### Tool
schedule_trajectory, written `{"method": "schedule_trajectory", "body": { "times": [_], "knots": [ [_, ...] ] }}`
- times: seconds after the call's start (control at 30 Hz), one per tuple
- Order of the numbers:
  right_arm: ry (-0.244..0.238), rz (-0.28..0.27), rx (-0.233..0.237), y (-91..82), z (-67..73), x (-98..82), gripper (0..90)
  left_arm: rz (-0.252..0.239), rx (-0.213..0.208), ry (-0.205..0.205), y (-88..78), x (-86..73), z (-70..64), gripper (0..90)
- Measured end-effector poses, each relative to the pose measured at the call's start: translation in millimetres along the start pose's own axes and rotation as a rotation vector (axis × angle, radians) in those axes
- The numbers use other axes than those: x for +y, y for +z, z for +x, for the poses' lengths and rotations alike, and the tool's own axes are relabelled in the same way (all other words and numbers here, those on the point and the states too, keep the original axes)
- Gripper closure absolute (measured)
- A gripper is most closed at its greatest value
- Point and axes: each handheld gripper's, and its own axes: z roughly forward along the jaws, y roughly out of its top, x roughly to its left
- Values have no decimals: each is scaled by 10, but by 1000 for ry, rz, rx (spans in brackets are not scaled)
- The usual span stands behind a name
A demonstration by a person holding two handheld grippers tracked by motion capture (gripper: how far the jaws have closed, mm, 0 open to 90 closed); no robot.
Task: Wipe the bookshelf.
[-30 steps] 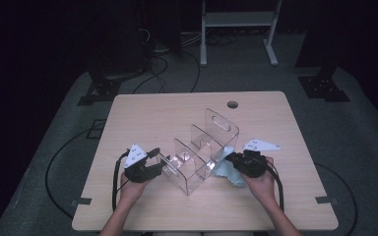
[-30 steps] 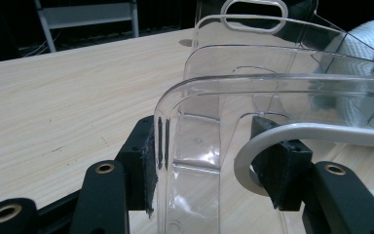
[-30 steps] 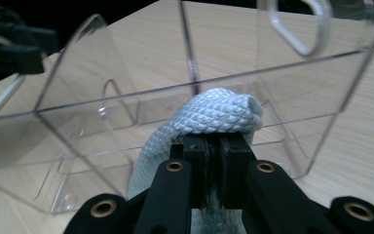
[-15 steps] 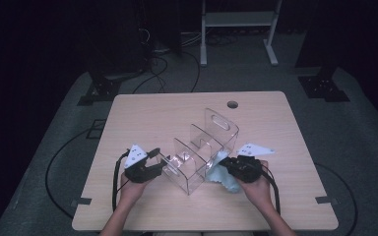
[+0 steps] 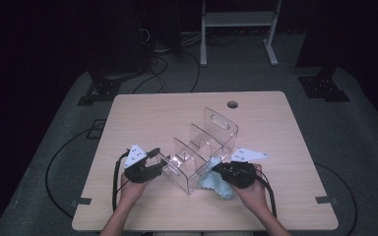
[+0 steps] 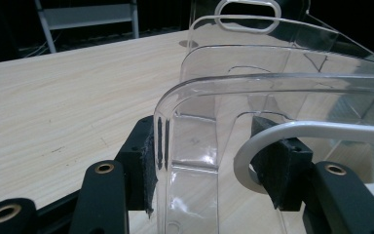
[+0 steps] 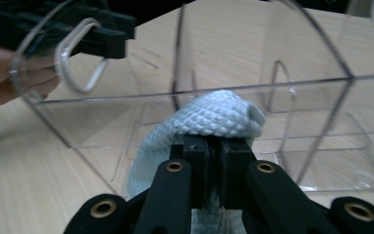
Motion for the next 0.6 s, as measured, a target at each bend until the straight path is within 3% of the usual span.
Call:
{"method": "schedule_trajectory", "body": {
  "times": [0.17,0.27,0.47,0.53,0.6],
  "knots": [
    [42,-14,-38,23,-164,12,840,-1,-6,0,7,2,-6,455],
    [27,-8,-34,32,-108,7,840,0,-3,-1,10,3,-8,454],
    [-20,14,41,61,164,-21,840,-1,2,1,1,0,1,454],
    [-41,18,38,67,175,-15,839,-1,1,-3,-4,0,7,454],
    [-27,12,34,74,98,-5,838,-1,-9,-6,-5,1,14,454]
  ]
}}
